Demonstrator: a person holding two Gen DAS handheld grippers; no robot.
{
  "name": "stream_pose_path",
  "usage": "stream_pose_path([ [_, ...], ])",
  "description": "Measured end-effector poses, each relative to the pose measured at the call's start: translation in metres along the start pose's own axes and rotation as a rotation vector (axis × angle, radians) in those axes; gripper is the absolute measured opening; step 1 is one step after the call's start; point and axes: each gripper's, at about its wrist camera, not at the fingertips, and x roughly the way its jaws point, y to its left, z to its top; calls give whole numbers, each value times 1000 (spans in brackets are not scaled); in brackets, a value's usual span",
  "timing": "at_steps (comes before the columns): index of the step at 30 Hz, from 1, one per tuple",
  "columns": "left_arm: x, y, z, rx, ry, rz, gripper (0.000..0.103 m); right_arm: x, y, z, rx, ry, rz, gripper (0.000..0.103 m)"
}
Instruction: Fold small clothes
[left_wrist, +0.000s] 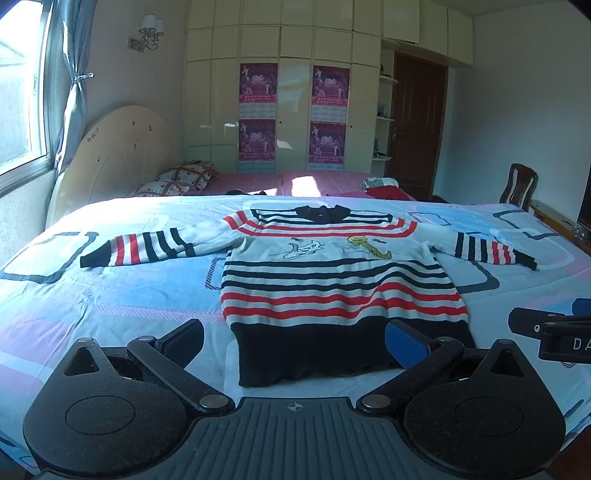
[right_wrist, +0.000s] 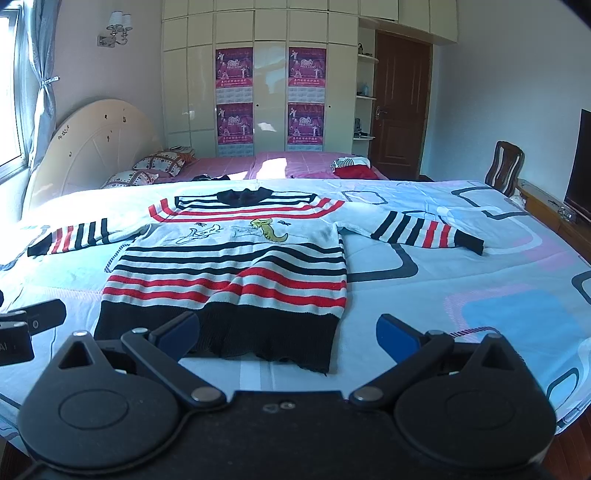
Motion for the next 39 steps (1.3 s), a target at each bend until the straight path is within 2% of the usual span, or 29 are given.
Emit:
stream_pose_path([
  [39,-4,-6,-1,-2,2,-5,103,-4,-2,-1,0,-9,-9,103],
])
